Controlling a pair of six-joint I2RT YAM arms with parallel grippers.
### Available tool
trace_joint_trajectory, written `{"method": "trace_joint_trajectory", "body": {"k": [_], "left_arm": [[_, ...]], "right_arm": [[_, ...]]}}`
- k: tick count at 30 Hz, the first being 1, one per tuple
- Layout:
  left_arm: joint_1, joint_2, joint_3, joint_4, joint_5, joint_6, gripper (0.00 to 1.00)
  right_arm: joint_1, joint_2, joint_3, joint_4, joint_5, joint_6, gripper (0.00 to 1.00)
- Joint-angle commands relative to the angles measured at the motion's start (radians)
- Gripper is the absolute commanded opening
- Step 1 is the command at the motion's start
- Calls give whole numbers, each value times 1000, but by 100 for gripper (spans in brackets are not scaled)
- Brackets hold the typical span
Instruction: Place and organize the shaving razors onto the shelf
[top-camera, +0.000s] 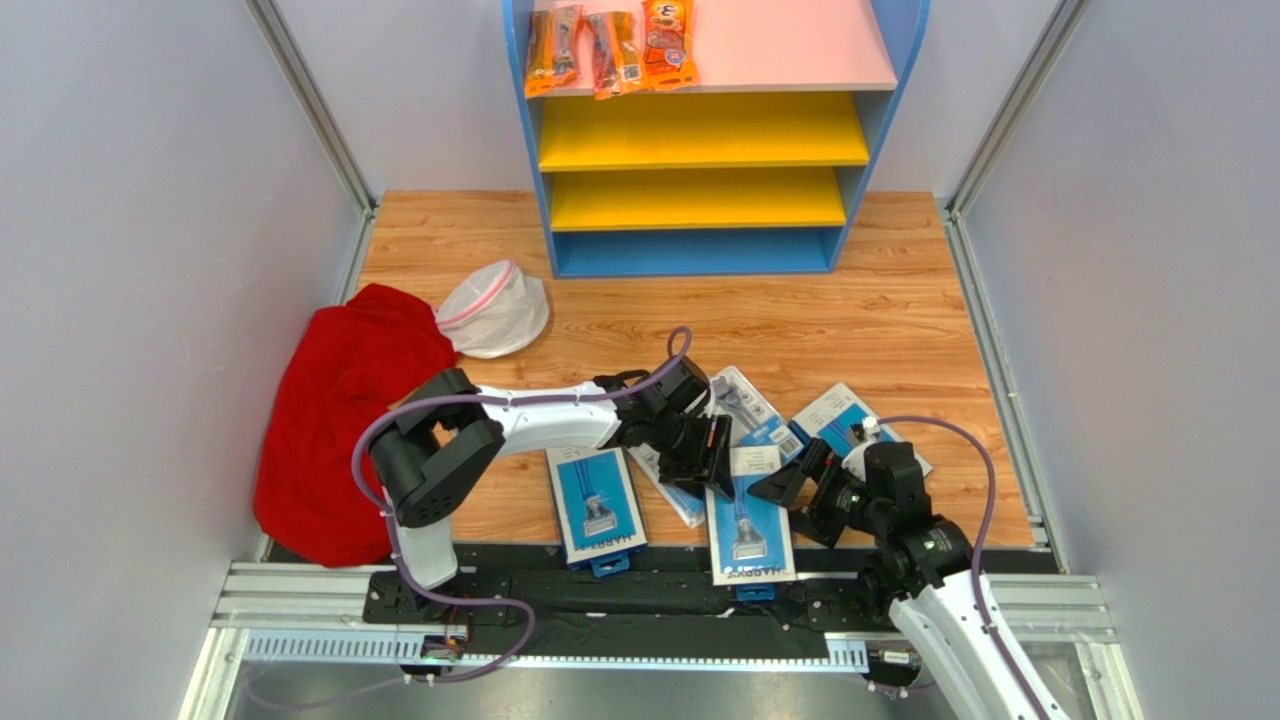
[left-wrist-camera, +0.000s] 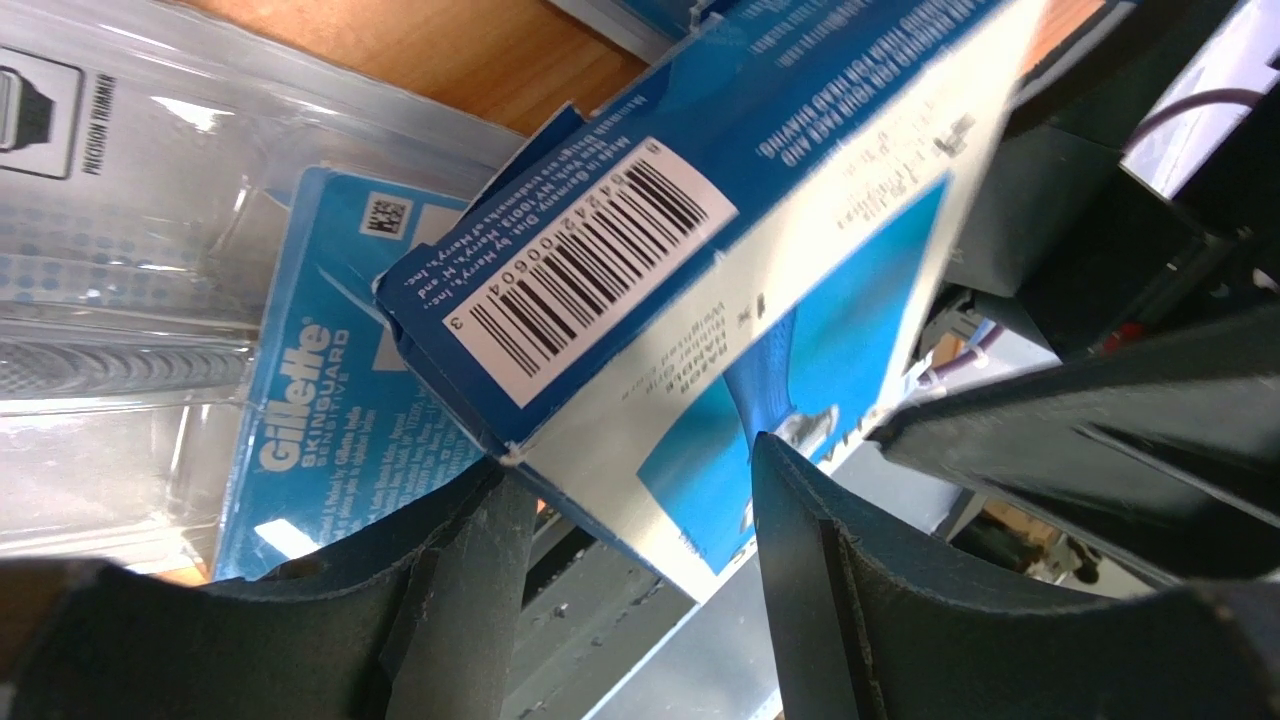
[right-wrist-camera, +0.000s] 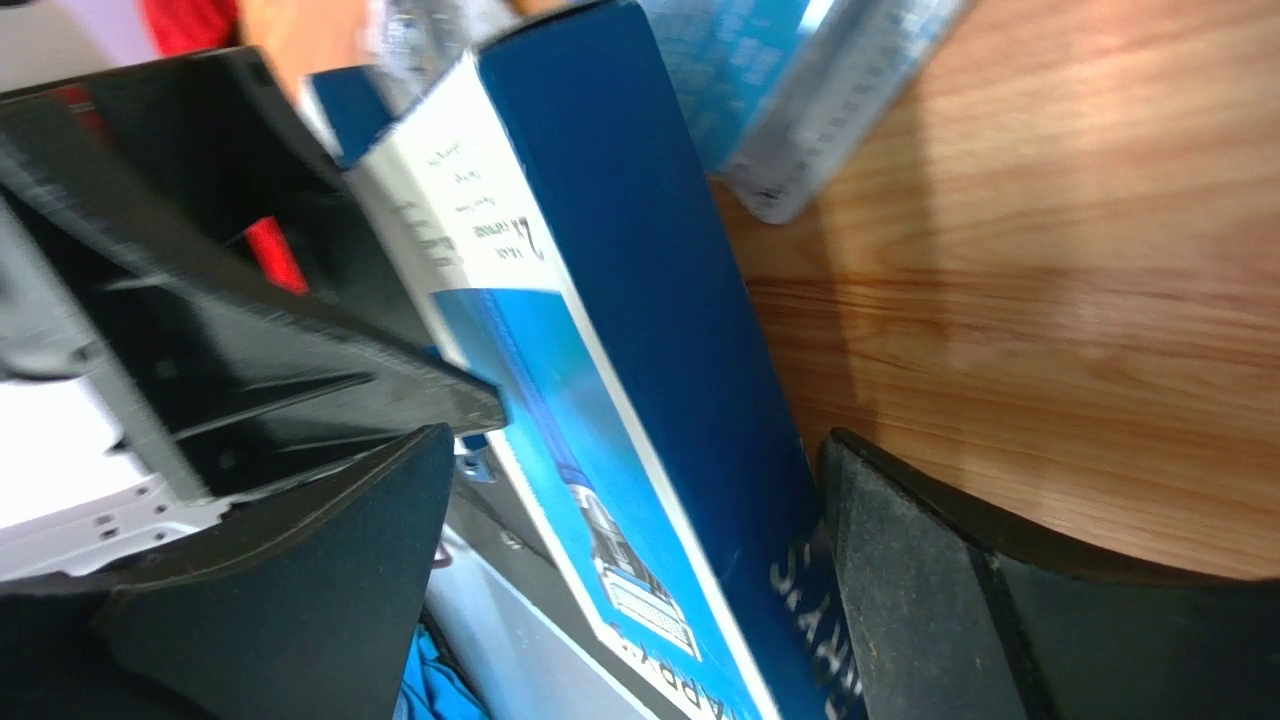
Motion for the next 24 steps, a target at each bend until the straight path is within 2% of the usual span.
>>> {"method": "trace_joint_trajectory", "body": {"k": [1, 9, 14, 17, 18, 21, 24], "left_arm": [[-10, 1, 21, 53, 0, -14, 63], [-10, -74, -44, 239, 15, -62, 63], [-10, -143, -71, 306, 23, -70, 63], [-10, -201, -87, 332, 23, -68, 63], [-10, -215, -91, 335, 23, -65, 63], [-10, -282, -90, 313, 15, -36, 63], [-10, -360, -78, 240, -24, 19, 63]], "right_arm": [[5, -78, -73, 96, -105, 55, 90], [5, -187, -96, 157, -181, 110, 79], [3, -196, -98, 162, -187, 110, 58], [5, -179, -99, 169, -184, 107, 39], [5, -170, -99, 183, -186, 113, 28], [5, -138, -103, 238, -191, 122, 14], [5, -89, -93, 306, -198, 125, 7]]}}
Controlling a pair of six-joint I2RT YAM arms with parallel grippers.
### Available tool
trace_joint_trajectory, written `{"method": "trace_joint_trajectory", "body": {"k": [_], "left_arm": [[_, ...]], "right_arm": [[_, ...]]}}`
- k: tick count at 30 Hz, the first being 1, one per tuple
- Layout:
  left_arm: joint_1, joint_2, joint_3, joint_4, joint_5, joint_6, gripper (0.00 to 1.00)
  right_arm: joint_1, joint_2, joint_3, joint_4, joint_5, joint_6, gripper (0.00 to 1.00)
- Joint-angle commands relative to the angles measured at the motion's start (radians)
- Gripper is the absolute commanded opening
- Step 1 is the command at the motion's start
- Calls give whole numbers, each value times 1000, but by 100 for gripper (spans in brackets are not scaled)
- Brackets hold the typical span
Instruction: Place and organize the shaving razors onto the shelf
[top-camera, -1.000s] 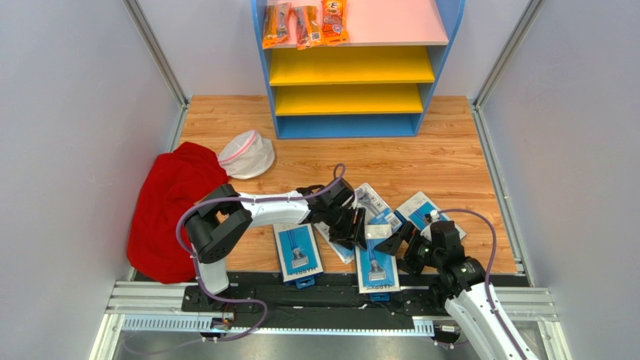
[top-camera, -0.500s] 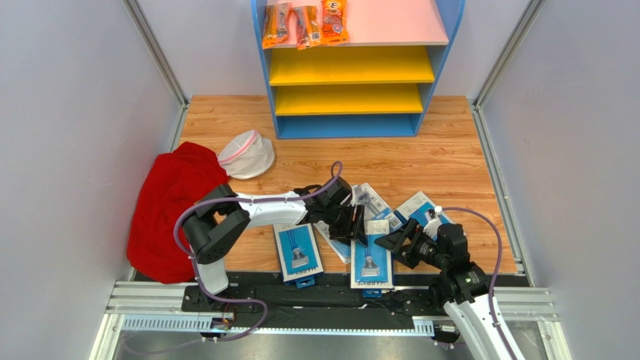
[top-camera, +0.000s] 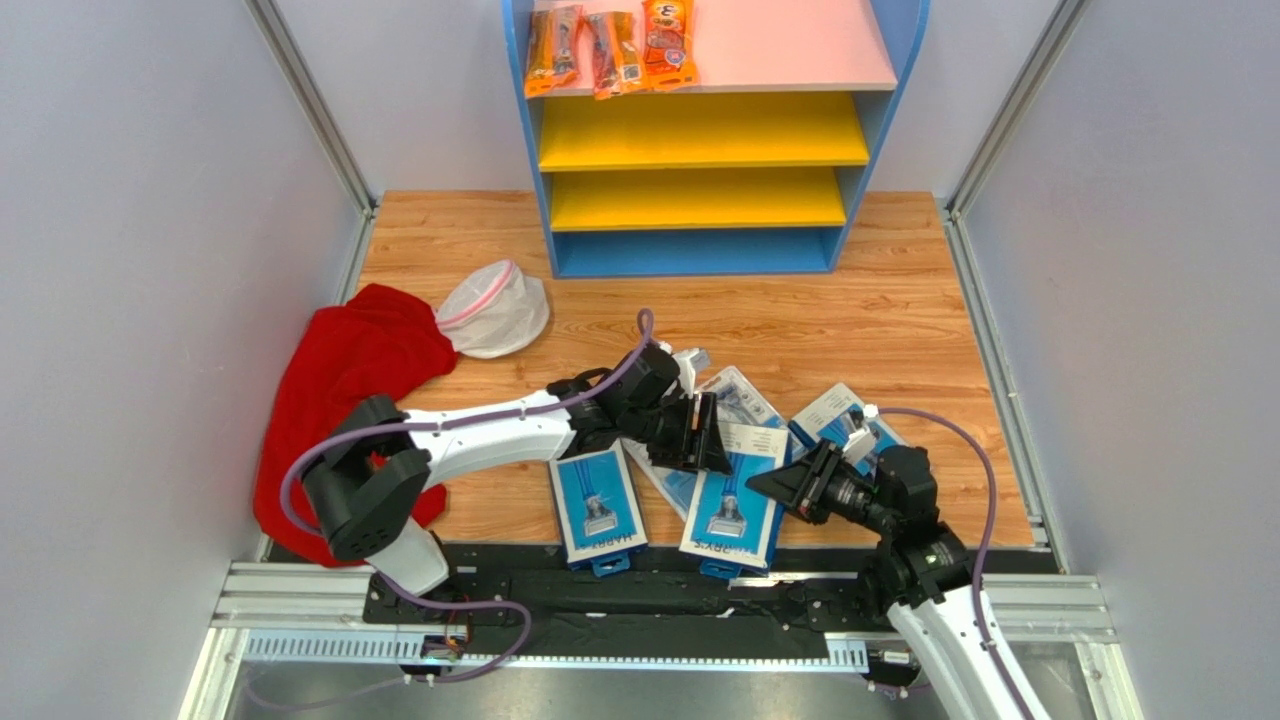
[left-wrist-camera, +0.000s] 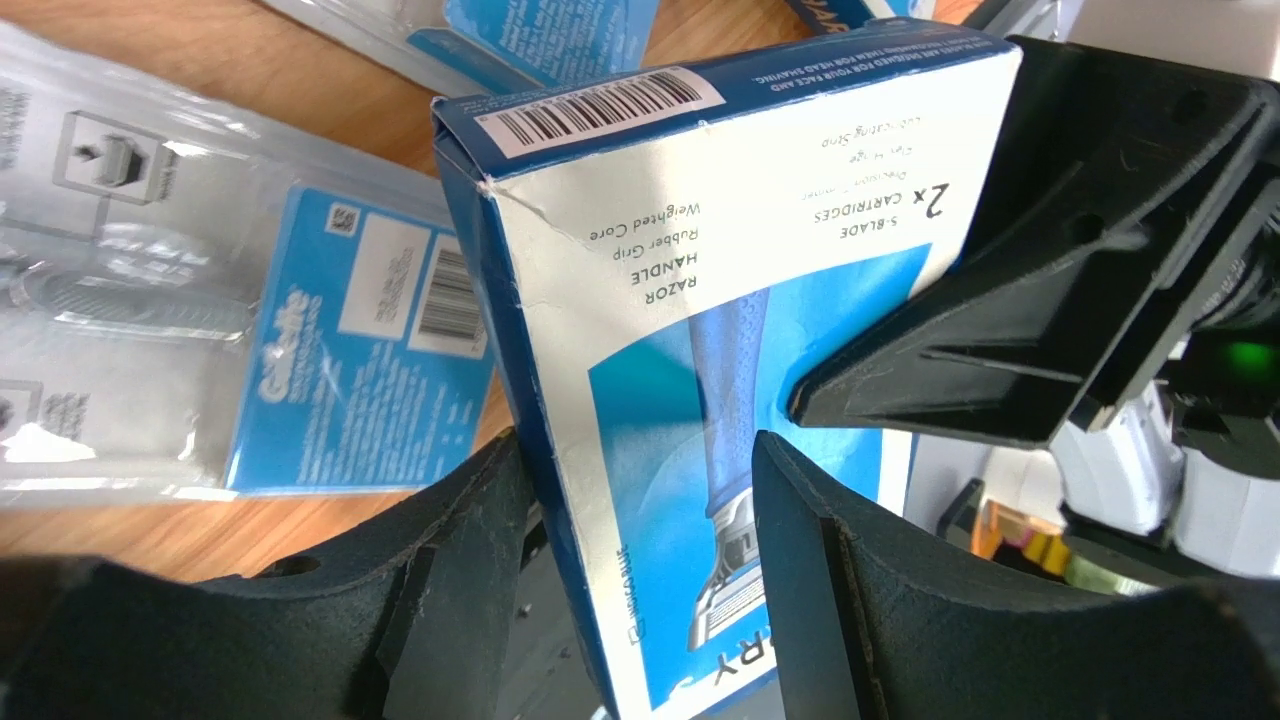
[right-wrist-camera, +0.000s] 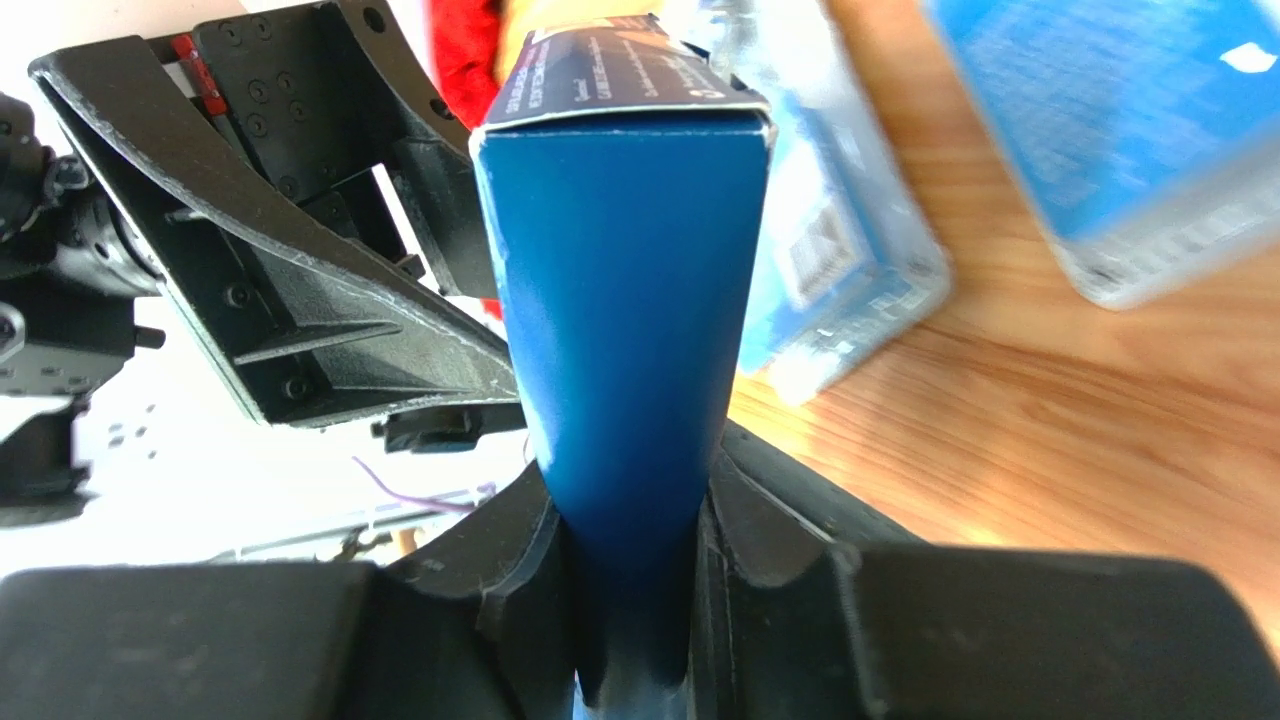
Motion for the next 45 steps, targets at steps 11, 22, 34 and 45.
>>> {"method": "trace_joint_trajectory", "body": {"k": [11, 22, 34, 45], "left_arm": [[17, -442, 50, -403, -175, 176, 66], [175, -666, -201, -235, 61, 142, 69], [175, -580, -298, 149, 304, 49, 68], [177, -551, -303, 71, 302, 102, 69]], "right_arm": [[7, 354, 106, 315, -111, -45, 0], [32, 535, 246, 510, -277, -99, 0], [245, 627, 326, 622, -340, -114, 0], [371, 695, 398, 685, -288, -111, 0]]}}
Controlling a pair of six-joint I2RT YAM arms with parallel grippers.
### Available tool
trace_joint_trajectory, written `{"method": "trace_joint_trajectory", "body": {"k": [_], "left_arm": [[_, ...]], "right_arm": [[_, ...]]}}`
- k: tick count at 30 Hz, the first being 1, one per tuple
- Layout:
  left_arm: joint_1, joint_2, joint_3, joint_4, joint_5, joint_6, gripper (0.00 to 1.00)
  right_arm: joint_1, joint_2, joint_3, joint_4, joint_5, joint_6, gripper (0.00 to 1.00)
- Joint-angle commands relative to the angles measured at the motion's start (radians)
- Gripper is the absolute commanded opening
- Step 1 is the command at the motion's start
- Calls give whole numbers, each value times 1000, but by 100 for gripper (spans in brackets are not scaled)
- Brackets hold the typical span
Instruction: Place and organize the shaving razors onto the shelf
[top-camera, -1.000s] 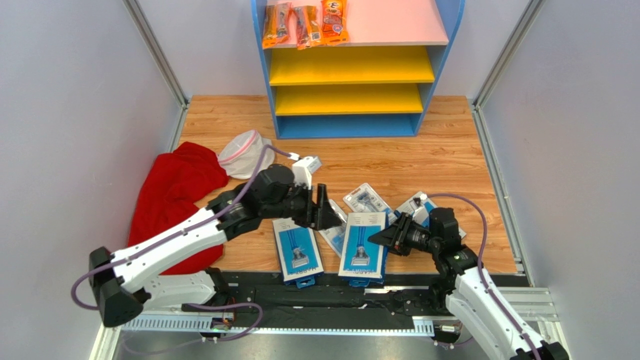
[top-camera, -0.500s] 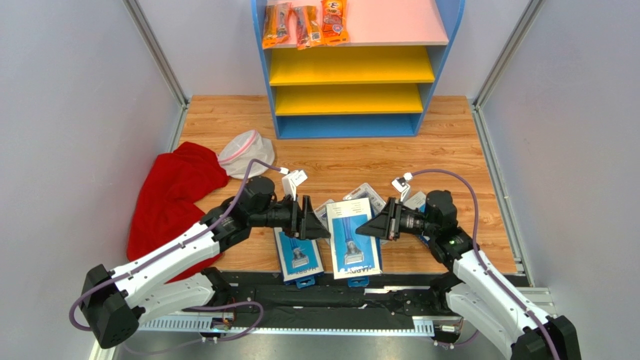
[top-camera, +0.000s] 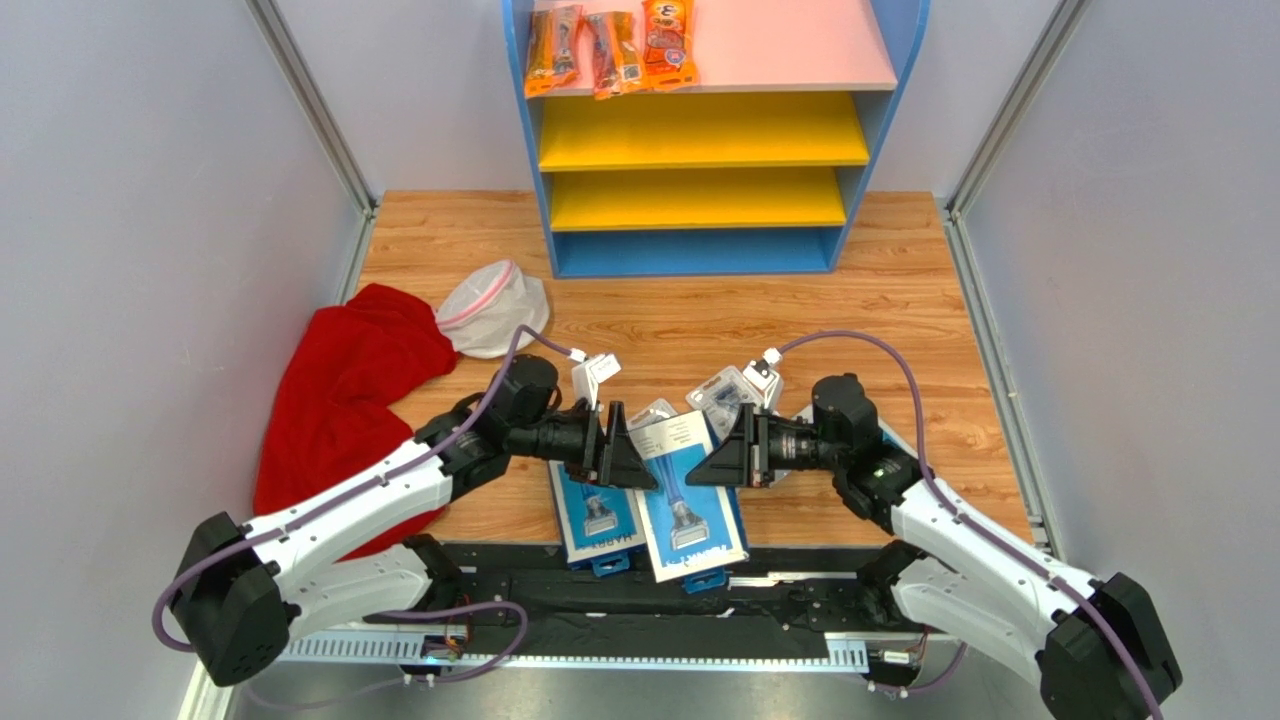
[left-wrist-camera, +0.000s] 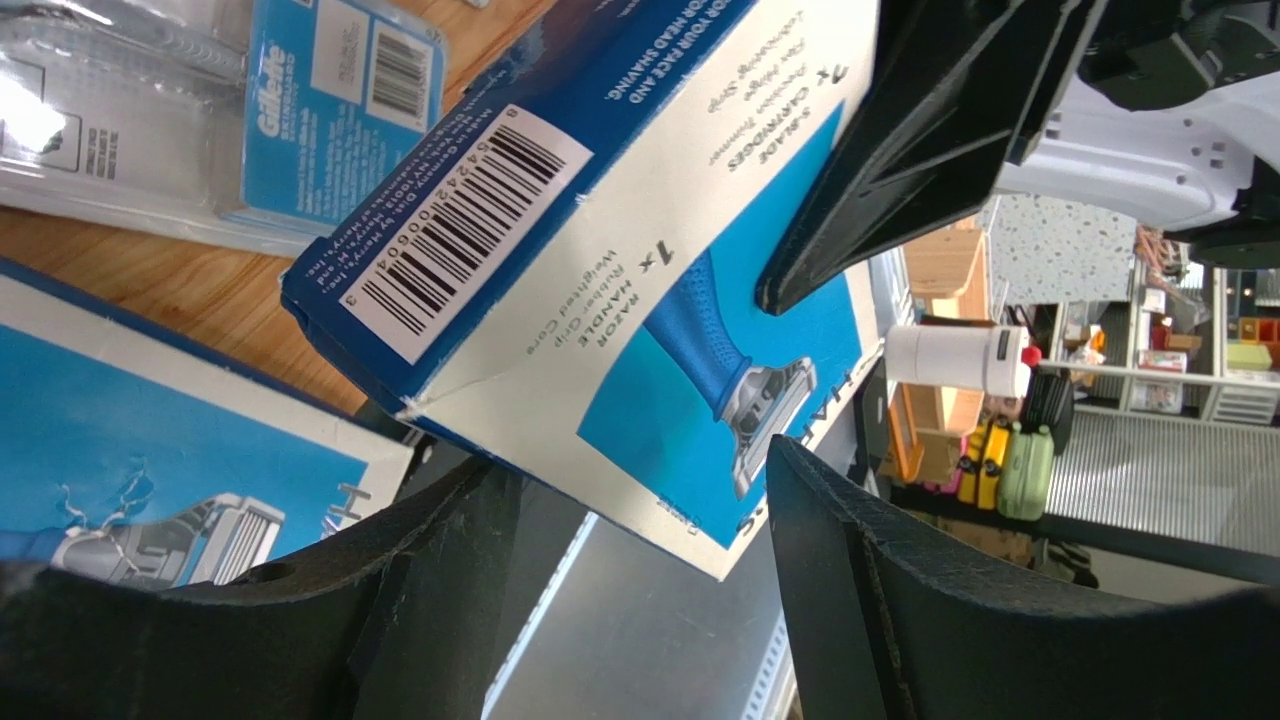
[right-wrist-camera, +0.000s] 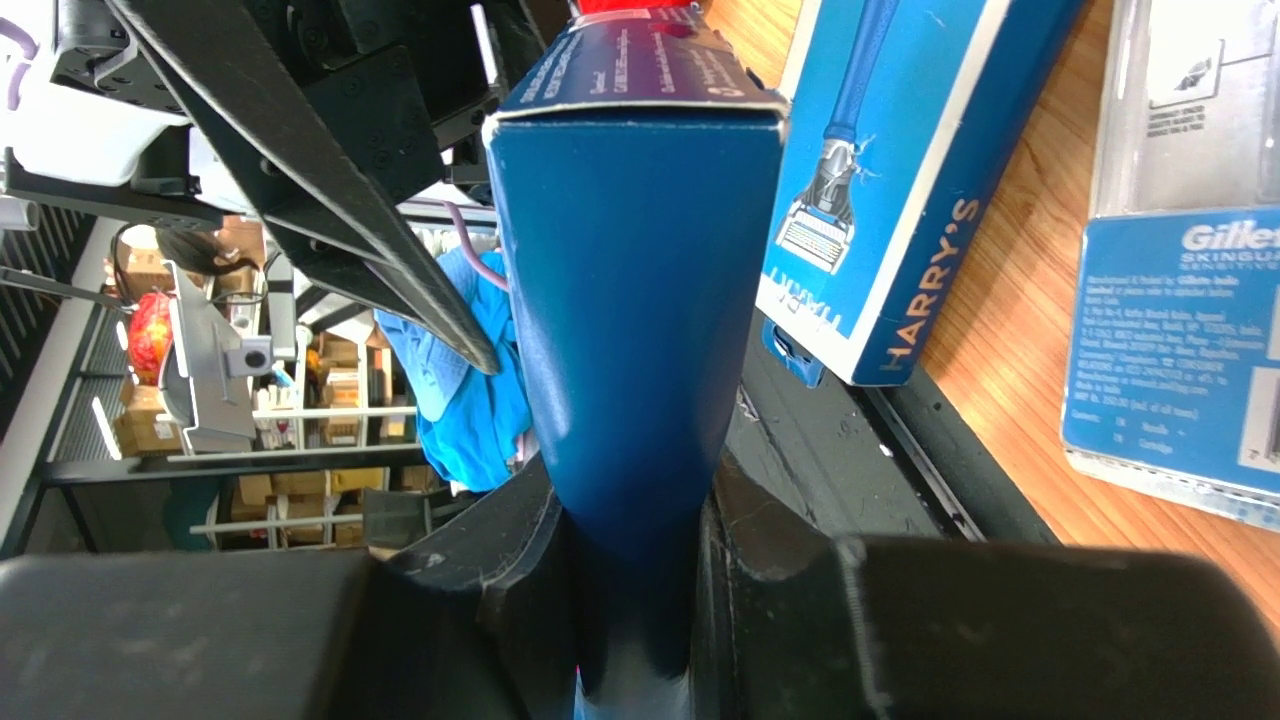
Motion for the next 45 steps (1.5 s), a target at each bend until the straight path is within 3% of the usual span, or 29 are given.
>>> {"method": "trace_joint_trajectory", "body": {"k": [1, 8, 12, 14, 15, 16, 17, 19, 20, 22, 25, 28, 35, 45], "left_arm": [[-22, 24, 27, 122, 27, 35, 68], [-22, 6, -35, 157, 16, 31, 68], [-20, -35, -98, 370, 36, -46, 65], [-22, -46, -120, 411, 51, -61, 61], [-22, -55, -124, 442, 56, -72, 53], [-22, -57, -131, 453, 71, -75, 47], [-22, -58, -131, 470, 79, -78, 34], [-22, -68, -128, 470, 90, -80, 22], [-22, -71, -126, 470, 90, -80, 12], [-22, -78, -120, 468, 88, -87, 4], [-22, -83, -108, 464, 69, -87, 0], [-19, -71, -80, 439, 35, -75, 0], [7, -9, 0, 493, -4, -106, 0], [27, 69, 29, 585, 38, -150, 0]], "right_arm": [[67, -18, 110, 179, -62, 14, 0], [78, -58, 109, 179, -68, 27, 0], [103, -52, 92, 185, -68, 30, 1], [112, -49, 76, 183, -59, 30, 9], [115, -44, 75, 179, -56, 30, 14], [113, -44, 70, 179, -51, 30, 26], [115, -42, 69, 176, -39, 28, 32], [118, -53, 64, 165, -20, 27, 46], [117, -59, 64, 154, 4, 20, 51], [117, -81, 66, 117, 30, 11, 64], [118, -124, 64, 51, 92, -12, 80], [118, -183, 49, 1, 147, -19, 89], [117, -338, -31, -114, 273, 16, 90], [117, -593, -151, -172, 362, 114, 75]]}}
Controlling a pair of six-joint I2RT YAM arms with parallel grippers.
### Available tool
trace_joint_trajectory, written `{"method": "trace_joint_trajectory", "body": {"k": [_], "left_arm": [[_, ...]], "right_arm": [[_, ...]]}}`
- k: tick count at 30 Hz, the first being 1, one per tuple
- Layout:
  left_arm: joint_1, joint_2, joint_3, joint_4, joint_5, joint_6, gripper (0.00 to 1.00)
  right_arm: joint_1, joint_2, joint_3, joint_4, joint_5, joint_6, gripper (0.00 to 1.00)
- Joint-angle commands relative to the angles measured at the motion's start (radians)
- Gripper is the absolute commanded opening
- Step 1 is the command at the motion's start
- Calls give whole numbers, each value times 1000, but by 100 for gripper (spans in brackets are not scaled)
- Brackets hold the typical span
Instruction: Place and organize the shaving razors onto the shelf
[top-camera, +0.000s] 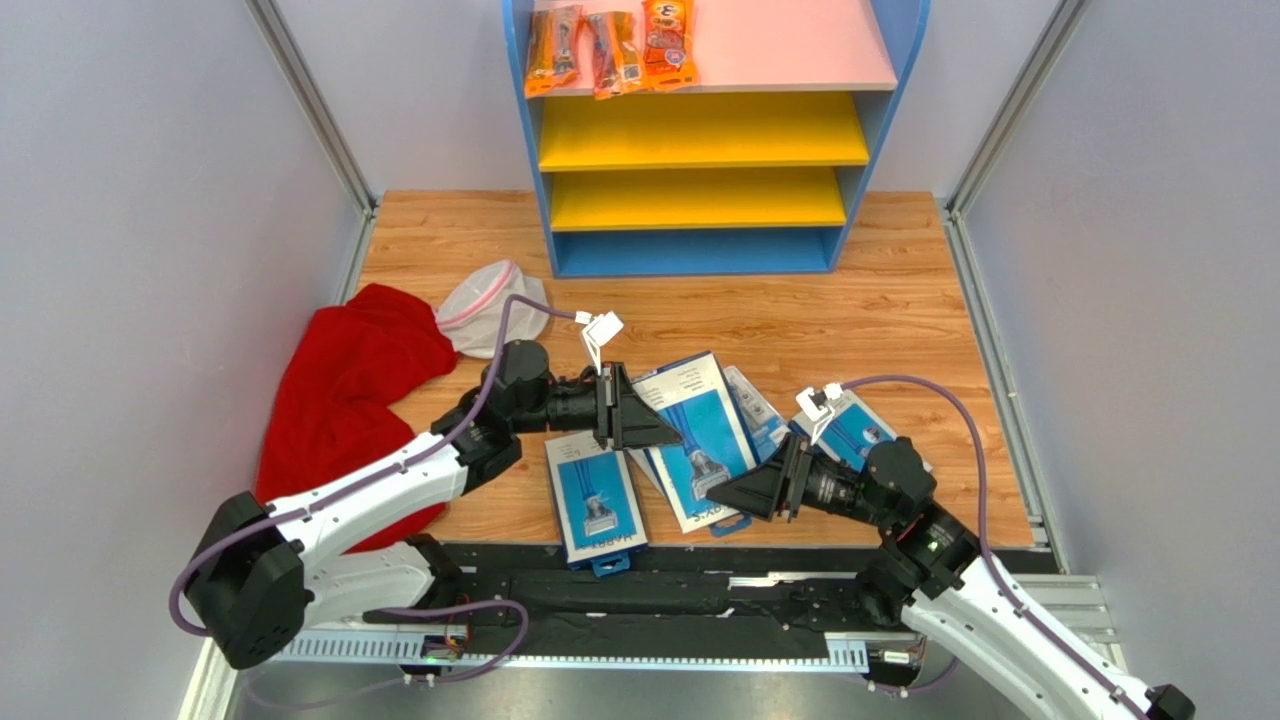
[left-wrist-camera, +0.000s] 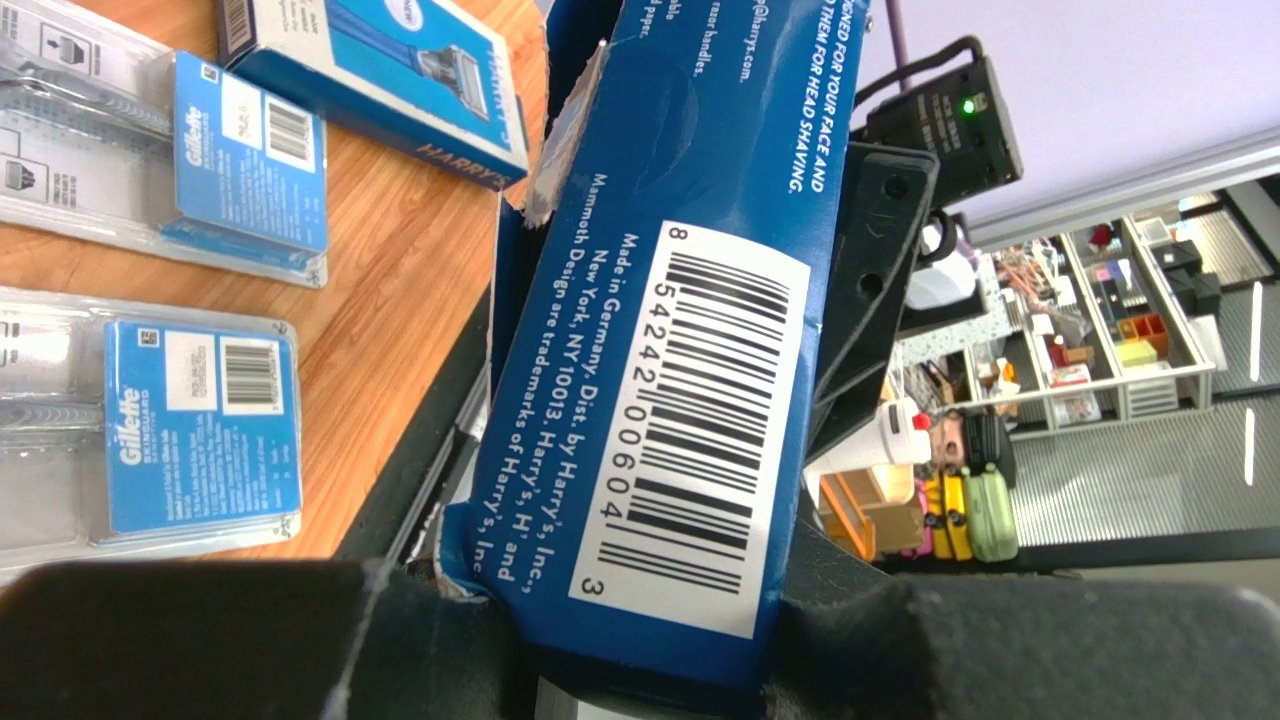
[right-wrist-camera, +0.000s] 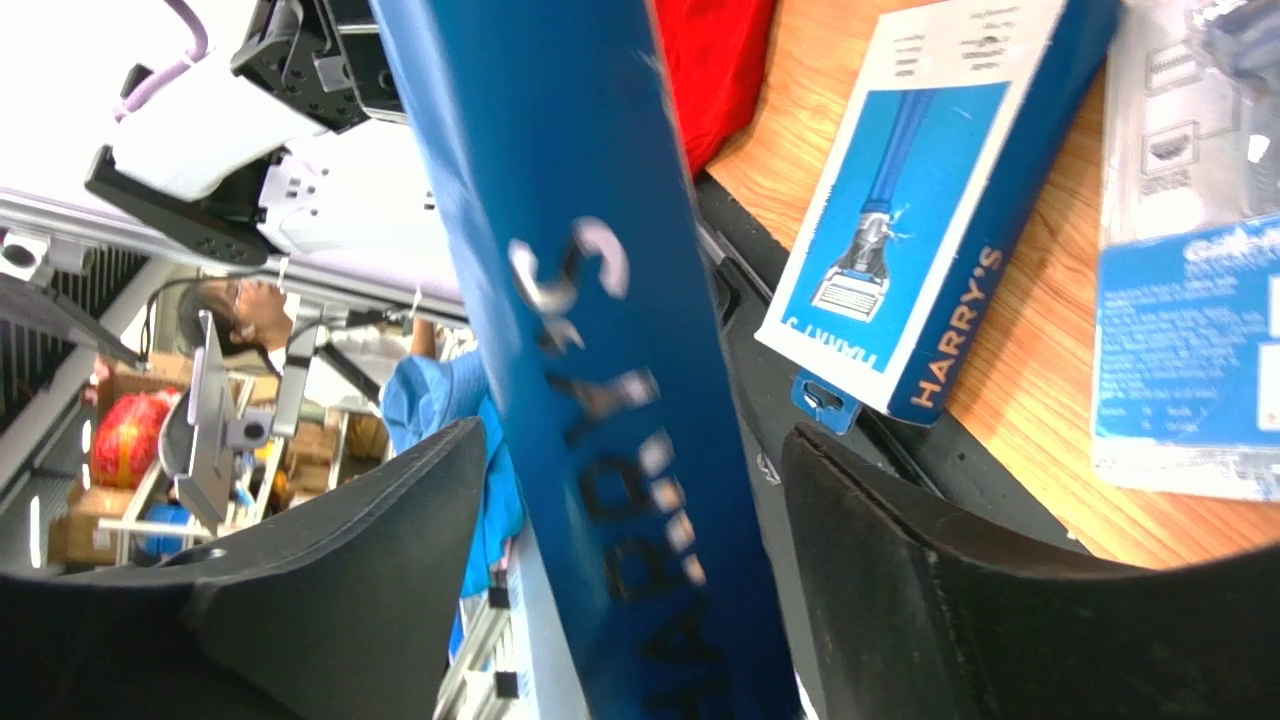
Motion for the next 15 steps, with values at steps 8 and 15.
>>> {"method": "trace_joint_trajectory", "body": {"k": [8, 15], "left_arm": [[34, -38, 18, 85, 20, -7, 0], [51, -58, 17, 59, 28, 4, 0]], "right_arm": [[2, -119, -17, -107, 95, 39, 33], [1, -126, -3, -159, 106, 21, 36]]}}
